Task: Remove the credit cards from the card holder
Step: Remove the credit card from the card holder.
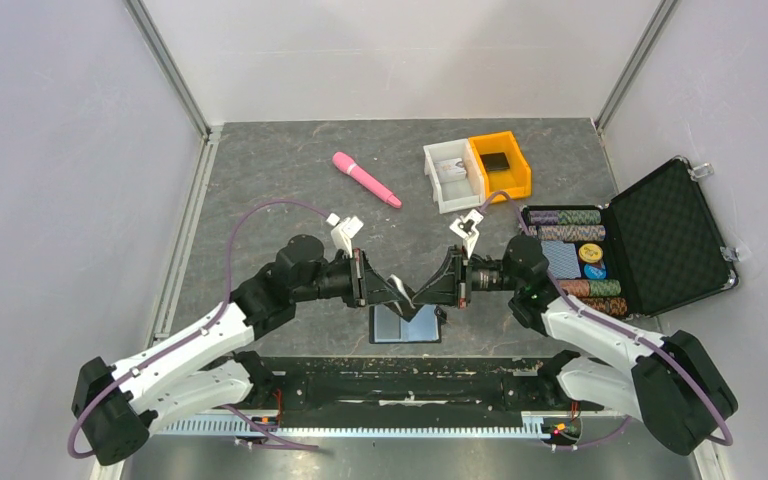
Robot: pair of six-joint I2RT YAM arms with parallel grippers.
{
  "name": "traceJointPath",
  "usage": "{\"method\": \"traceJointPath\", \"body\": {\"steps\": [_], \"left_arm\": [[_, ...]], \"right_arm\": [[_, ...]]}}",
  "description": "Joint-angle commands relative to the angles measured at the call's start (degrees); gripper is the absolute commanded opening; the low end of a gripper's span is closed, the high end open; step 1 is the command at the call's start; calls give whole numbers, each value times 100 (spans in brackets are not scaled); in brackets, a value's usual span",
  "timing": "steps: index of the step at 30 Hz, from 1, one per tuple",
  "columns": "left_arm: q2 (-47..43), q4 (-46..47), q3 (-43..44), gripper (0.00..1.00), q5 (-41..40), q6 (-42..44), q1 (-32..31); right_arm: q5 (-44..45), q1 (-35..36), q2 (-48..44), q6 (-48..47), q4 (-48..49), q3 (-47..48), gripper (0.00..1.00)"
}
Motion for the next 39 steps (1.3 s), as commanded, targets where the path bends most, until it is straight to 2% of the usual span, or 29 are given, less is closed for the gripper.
{"method": "traceJointPath", "body": {"steps": [1, 2, 3, 6, 10, 12, 17, 23, 31, 39], "left_arm": [[21, 559, 28, 7, 478, -34, 77], [22, 772, -21, 3, 478, -89, 86], [5, 900, -84, 2, 443, -147, 95], [-53, 1301, -318, 2, 130, -449, 95], [-204, 2024, -710, 2, -526, -956, 95], [-297, 2244, -844, 2, -973, -1177, 95], [-546, 2633, -1113, 2, -1908, -1480, 95], [-441, 2782, -1153, 2, -2098, -1510, 95], [-201, 3115, -1132, 2, -2087, -1467, 94], [-99, 3274, -1105, 2, -2116, -1414, 87]], "right_arm": [[230, -46, -168, -469, -633, 173, 10], [610, -83, -253, -593, -959, 201, 19], [912, -102, -374, -684, -1094, 204, 31], [1513, -124, -633, -289, -633, 21, 43], [1815, -134, -682, 744, 730, -386, 53], [2025, -133, -657, 1199, 1293, -630, 52], [2270, -133, -416, 2070, 2493, -982, 42], [2290, -125, 6, 2435, 3101, -980, 39], [2317, -91, 288, 2471, 3114, -884, 36], [2450, 104, 460, 2425, 2939, -735, 38]]}}
